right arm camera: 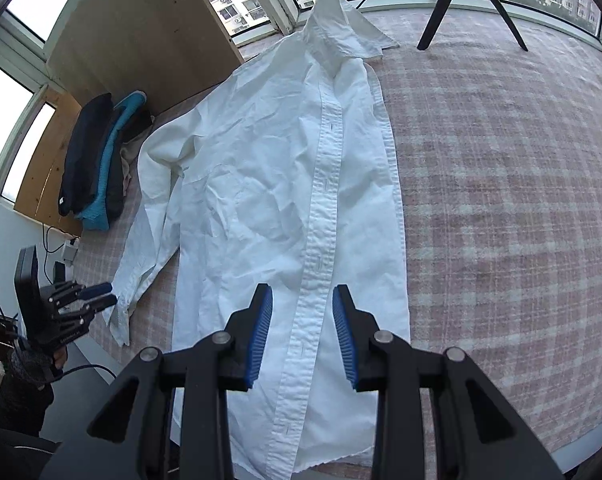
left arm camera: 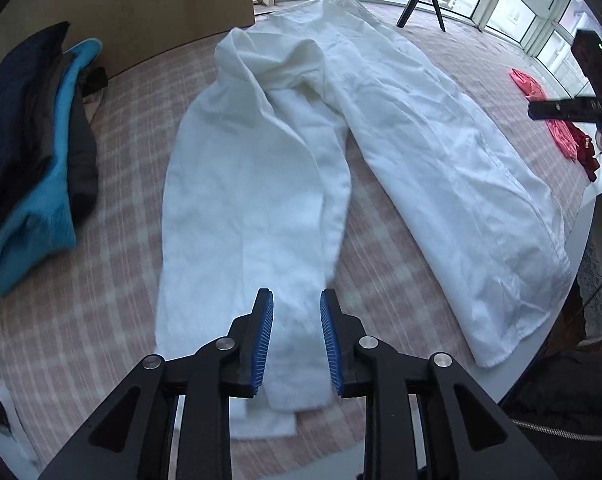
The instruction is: Fold clothes
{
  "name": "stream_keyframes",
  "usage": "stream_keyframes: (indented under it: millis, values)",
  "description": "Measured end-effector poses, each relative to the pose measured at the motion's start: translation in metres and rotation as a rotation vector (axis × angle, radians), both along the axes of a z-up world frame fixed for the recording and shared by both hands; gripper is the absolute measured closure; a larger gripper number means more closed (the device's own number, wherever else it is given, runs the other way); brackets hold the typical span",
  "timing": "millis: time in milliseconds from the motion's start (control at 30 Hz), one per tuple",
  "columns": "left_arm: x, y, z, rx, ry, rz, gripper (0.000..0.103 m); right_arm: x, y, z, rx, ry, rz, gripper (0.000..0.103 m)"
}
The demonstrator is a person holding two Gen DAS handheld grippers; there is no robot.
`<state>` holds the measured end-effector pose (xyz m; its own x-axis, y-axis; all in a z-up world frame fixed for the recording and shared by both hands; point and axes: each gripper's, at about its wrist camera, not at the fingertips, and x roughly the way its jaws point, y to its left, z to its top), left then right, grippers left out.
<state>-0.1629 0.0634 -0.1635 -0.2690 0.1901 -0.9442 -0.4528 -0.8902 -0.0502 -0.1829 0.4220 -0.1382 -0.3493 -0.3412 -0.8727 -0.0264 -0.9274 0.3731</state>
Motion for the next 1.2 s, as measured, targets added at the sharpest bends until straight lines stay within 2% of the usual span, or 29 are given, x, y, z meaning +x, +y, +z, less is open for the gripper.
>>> stream_keyframes:
  millis: [133,233,300,400,467,767,933,1033,1133,1200]
  values:
    - [0.021,0.001,-0.013,-0.028,0.011,0.021,0.079,-0.002,0.005,0.001,-0.029,-0.006,-0.017,0.072]
    - [0.025,0.005,-0.024,-0.099,0.027,0.005,0.079,-0.003,0.007,0.001,-0.053,-0.01,-0.025,0.072]
    - [0.021,-0.003,-0.027,-0.094,0.01,0.025,0.083,-0.003,0.006,0.002,-0.063,-0.009,-0.026,0.072]
    - [0.014,-0.017,-0.02,-0.03,-0.01,0.063,0.099,-0.002,0.004,0.005,-0.061,-0.004,-0.021,0.072]
    - [0.01,-0.026,-0.013,0.017,-0.017,0.079,0.101,0.001,0.005,0.006,-0.06,-0.001,-0.021,0.072]
    - [-0.014,-0.051,0.039,0.222,-0.06,0.138,0.102,0.012,0.015,0.0,-0.066,-0.005,-0.06,0.072]
    - [-0.019,-0.014,0.095,0.295,-0.035,0.062,0.102,0.01,0.015,0.0,-0.064,0.014,-0.054,0.072]
    - [-0.016,-0.022,0.124,0.37,-0.047,0.065,0.102,0.007,0.014,0.001,-0.064,0.04,-0.05,0.072]
    - [-0.017,-0.058,0.121,0.322,-0.032,0.128,0.101,0.004,0.013,0.0,-0.079,0.051,-0.059,0.072]
    - [-0.028,-0.099,0.086,0.259,-0.075,0.235,0.098,0.003,0.011,-0.002,-0.076,0.047,-0.061,0.072]
